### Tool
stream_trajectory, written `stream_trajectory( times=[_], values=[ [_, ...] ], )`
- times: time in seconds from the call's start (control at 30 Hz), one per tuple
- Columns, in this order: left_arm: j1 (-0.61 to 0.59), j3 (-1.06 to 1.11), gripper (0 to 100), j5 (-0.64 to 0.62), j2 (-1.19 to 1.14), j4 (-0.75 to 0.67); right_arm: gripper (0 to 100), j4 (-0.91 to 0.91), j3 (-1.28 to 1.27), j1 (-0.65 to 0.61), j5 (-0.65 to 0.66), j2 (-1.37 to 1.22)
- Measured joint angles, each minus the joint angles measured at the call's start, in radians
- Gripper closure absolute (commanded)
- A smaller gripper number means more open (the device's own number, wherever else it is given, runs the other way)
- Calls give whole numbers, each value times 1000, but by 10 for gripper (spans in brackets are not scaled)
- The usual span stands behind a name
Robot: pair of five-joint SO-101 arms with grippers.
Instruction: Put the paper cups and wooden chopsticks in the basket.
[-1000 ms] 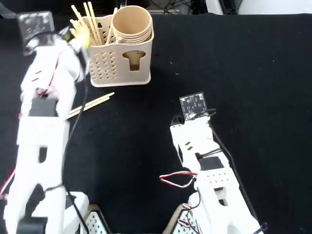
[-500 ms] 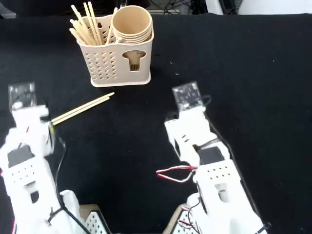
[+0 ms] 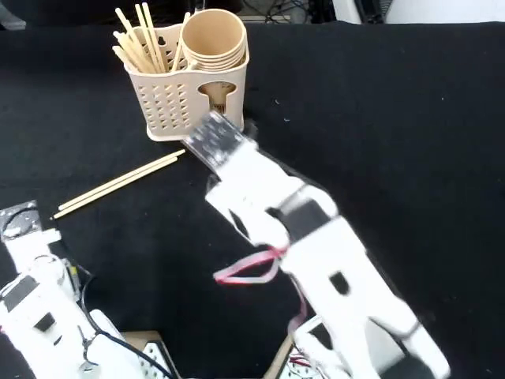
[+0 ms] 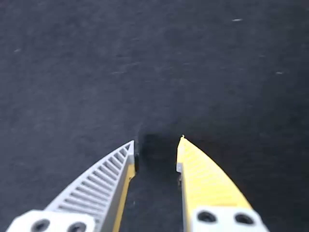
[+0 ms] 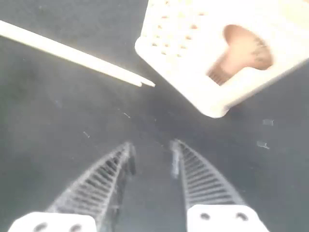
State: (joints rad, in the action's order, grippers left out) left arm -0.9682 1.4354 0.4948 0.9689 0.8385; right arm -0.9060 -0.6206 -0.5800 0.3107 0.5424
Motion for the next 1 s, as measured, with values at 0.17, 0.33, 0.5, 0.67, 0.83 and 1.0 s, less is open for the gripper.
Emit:
stream_trajectory(
  times=[0.17, 0.33, 0.5, 0.67, 0.83, 1.0],
  values=[
    [-107, 69, 848, 21, 106, 0, 840, 0, 212, -84, 78, -308],
    [-164, 170, 848, 21, 278, 20, 840, 0, 411, -160, 282, -583],
    [-173, 233, 848, 23, 480, 130, 837, 0, 609, -196, 396, -836],
    [-183, 253, 848, 23, 706, 265, 835, -91, 844, -238, 470, -1046],
    [-153, 252, 848, 23, 830, 400, 833, -224, 1138, -264, 528, -1266],
    [-140, 252, 848, 23, 832, 400, 784, -365, 1471, -259, 560, -1479]
  ],
)
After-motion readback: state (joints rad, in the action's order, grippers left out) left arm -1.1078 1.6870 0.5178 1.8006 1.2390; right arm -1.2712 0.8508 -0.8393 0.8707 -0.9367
